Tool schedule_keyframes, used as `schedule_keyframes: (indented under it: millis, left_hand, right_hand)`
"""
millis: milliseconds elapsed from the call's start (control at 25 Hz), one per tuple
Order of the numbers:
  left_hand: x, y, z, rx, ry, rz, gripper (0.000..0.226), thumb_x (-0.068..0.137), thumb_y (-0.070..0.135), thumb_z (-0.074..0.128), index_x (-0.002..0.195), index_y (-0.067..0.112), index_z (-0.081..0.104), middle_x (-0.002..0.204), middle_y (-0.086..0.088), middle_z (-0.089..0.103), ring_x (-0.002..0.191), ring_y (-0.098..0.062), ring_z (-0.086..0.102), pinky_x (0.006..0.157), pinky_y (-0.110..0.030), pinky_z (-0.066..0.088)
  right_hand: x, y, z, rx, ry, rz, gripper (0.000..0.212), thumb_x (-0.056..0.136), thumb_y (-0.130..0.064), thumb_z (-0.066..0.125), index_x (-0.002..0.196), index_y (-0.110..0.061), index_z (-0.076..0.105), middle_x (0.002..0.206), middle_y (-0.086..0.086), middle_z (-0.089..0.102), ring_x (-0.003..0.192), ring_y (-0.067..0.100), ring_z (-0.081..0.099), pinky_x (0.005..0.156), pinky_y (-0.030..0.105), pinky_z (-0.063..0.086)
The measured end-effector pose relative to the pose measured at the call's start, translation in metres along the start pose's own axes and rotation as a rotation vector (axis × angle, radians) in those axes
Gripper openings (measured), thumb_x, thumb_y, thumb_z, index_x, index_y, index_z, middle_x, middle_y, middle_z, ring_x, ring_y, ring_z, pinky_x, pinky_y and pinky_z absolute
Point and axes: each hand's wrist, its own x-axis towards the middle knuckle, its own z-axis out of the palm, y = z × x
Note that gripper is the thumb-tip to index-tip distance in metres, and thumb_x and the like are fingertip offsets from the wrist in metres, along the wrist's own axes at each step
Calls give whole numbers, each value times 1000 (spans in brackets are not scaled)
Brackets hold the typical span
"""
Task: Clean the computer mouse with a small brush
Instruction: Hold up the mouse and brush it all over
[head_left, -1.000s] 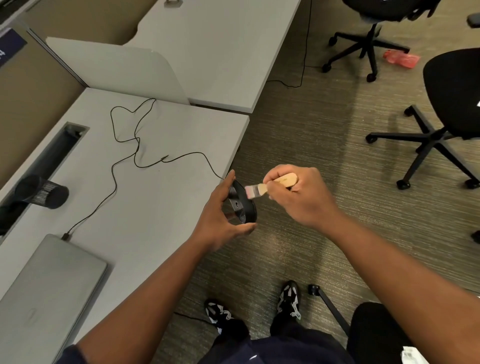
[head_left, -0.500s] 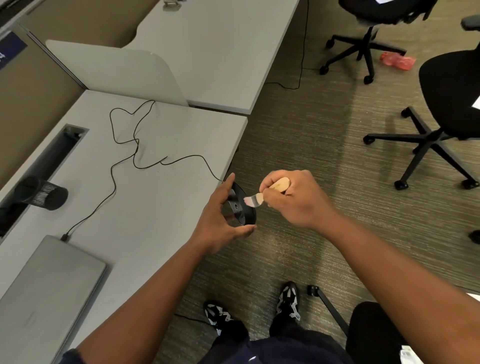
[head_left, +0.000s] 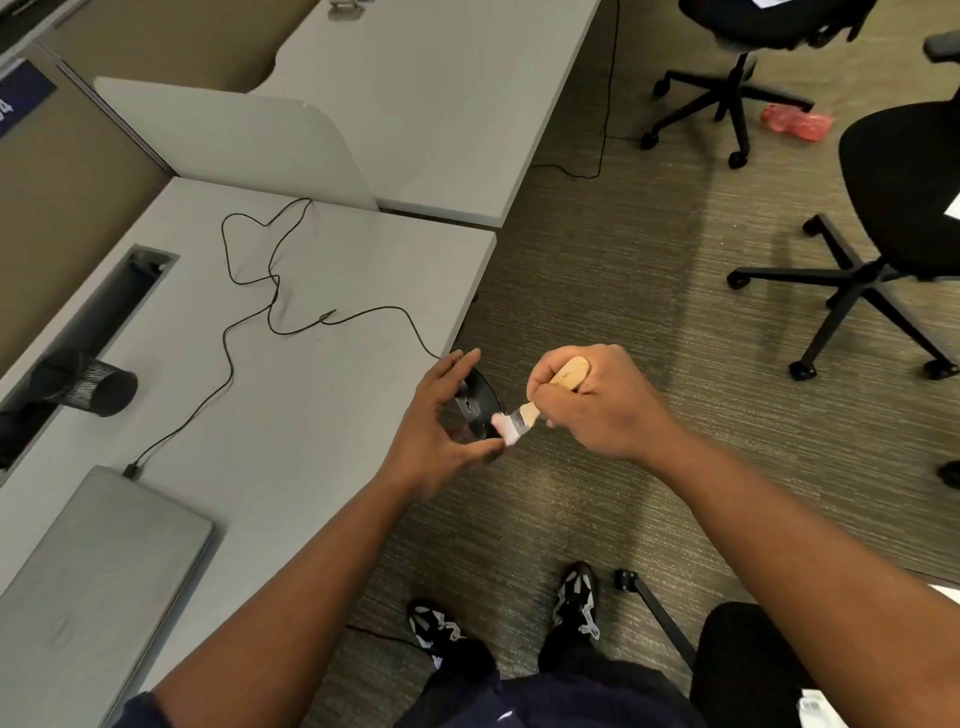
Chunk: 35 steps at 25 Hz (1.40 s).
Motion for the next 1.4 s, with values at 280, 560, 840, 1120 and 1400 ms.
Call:
schedule_keyframes:
  millis: [280, 560, 840, 1120, 1400]
  left_hand:
    - [2, -2, -2, -297, -27, -81, 88, 62, 27, 96, 142, 40, 60, 163, 11, 33, 148, -16, 41, 110, -47, 53]
    - [-1, 5, -4, -553, -11, -145, 56, 76, 56, 78, 130, 45, 67, 151, 5, 52, 132, -19, 59, 101, -38, 56]
    - [3, 8, -3, -704, 153, -251, 29, 106, 26, 55, 130, 29, 69, 139, -6, 64, 131, -29, 60, 94, -46, 61]
    - [3, 14, -1, -770, 188, -237, 26, 103, 24, 58, 126, 28, 71, 135, -7, 65, 123, -25, 64, 79, -32, 61]
    - [7, 14, -4, -898, 186, -270, 29, 101, 23, 59, 128, 22, 70, 127, -7, 69, 117, -27, 71, 80, -40, 63]
  right_hand:
    - [1, 11, -1, 170, 48, 22, 19, 90, -6, 62, 82, -18, 75, 71, 12, 74, 54, 23, 53, 47, 32, 36]
    - [1, 17, 0, 267, 11, -77, 12, 94, -14, 64, 91, -18, 75, 80, 16, 73, 76, 56, 60, 58, 63, 48]
    - [-6, 25, 0, 37, -163, -94, 17, 95, -6, 63, 88, -17, 73, 60, -5, 59, 51, 7, 44, 49, 27, 35]
    - [-4, 21, 6, 145, -138, -200, 10, 98, -10, 68, 102, -13, 76, 72, -3, 65, 59, 12, 51, 55, 26, 41]
    - [-7, 30, 5, -68, -65, -199, 13, 97, -11, 67, 99, -19, 77, 69, -14, 64, 57, 4, 55, 54, 17, 39]
